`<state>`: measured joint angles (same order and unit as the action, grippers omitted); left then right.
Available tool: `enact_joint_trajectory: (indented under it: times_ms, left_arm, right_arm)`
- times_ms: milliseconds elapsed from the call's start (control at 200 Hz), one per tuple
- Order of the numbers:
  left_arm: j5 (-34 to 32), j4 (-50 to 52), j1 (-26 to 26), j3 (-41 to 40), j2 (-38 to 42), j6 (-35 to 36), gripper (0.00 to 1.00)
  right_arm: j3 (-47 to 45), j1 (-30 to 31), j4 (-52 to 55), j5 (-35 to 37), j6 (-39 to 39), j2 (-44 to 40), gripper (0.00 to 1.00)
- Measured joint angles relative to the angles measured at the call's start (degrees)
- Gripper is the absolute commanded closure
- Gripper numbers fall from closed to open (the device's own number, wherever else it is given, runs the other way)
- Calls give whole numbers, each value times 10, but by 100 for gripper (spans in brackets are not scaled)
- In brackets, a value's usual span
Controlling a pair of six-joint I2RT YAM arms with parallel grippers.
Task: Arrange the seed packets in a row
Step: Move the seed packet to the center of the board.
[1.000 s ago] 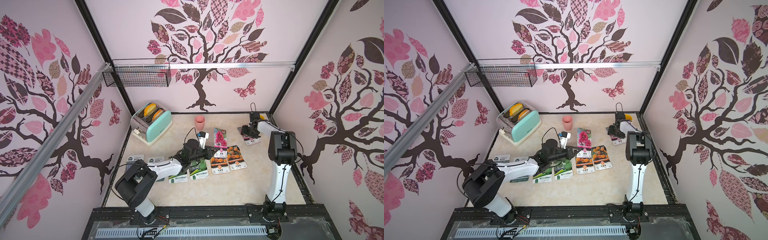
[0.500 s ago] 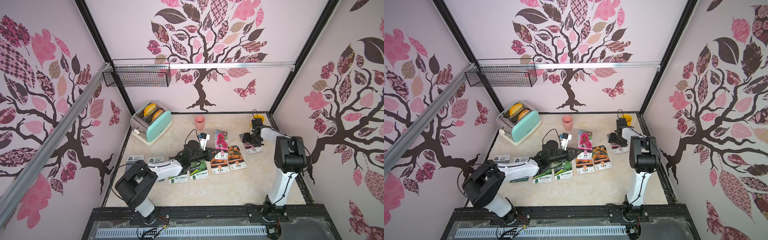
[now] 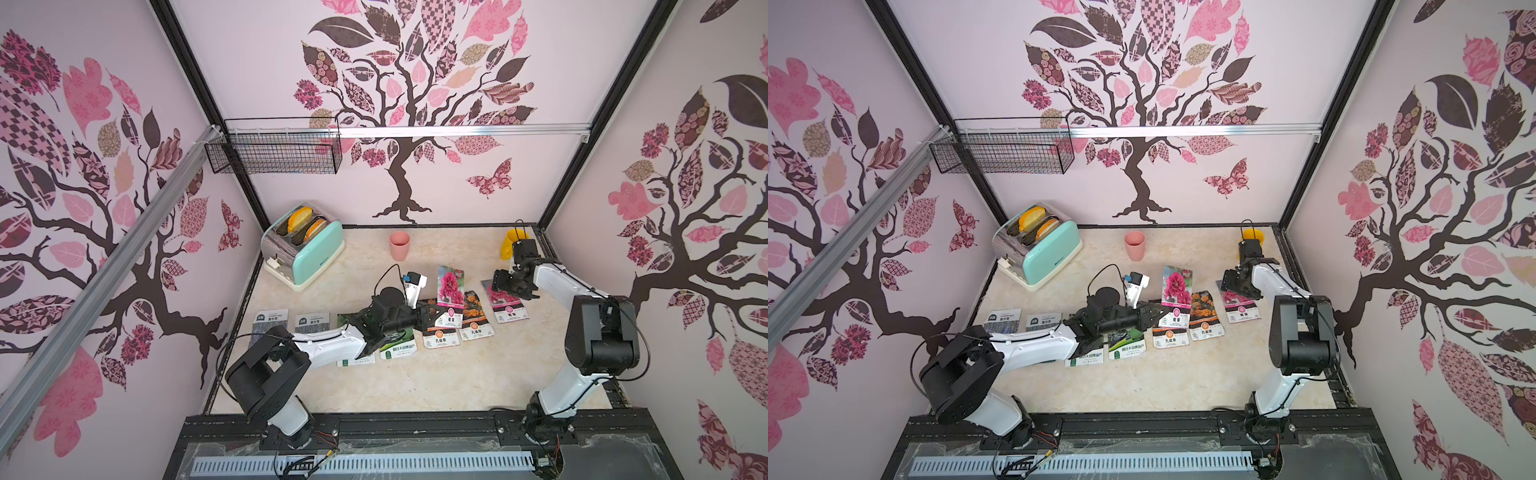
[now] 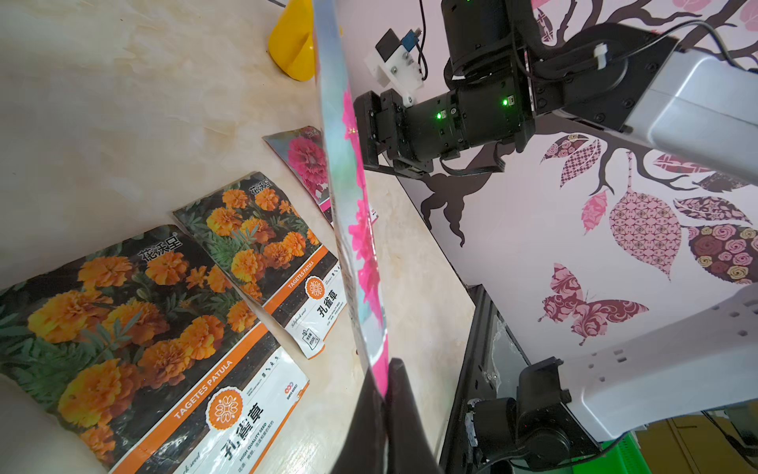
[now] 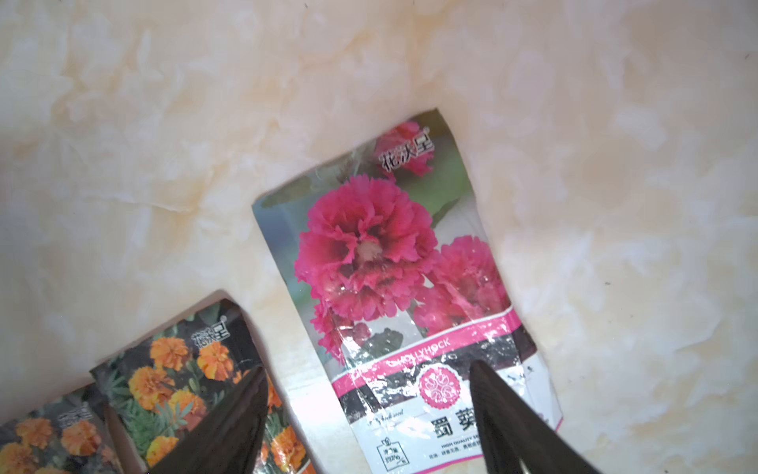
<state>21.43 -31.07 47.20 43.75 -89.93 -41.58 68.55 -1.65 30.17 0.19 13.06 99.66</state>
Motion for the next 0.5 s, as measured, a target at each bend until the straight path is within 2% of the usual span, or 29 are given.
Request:
enact_joint_trajectory:
  times_ms: [315, 500]
  left_arm:
    - [-5, 7, 0, 0, -1, 5, 100]
    - [-5, 7, 0, 1, -13, 4, 100]
  right_arm:
    - [52, 0, -8, -4, -1, 96, 21]
    - [45, 0, -9, -4, -4, 107, 21]
